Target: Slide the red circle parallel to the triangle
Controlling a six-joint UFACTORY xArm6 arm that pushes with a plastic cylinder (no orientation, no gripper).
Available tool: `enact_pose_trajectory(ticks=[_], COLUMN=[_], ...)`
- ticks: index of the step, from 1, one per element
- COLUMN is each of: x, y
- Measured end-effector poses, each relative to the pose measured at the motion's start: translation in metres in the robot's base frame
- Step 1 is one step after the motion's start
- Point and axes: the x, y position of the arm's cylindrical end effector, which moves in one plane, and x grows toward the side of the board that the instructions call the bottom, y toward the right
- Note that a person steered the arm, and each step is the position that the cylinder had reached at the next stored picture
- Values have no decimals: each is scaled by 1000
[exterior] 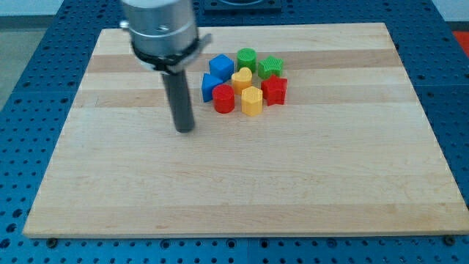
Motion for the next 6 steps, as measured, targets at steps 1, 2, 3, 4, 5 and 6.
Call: enact_pose_trajectory(ticks=[1, 2, 3, 4, 5, 6], x=[-39, -58, -69, -69, -54, -37], y=[-10, -3, 13, 39, 76, 113])
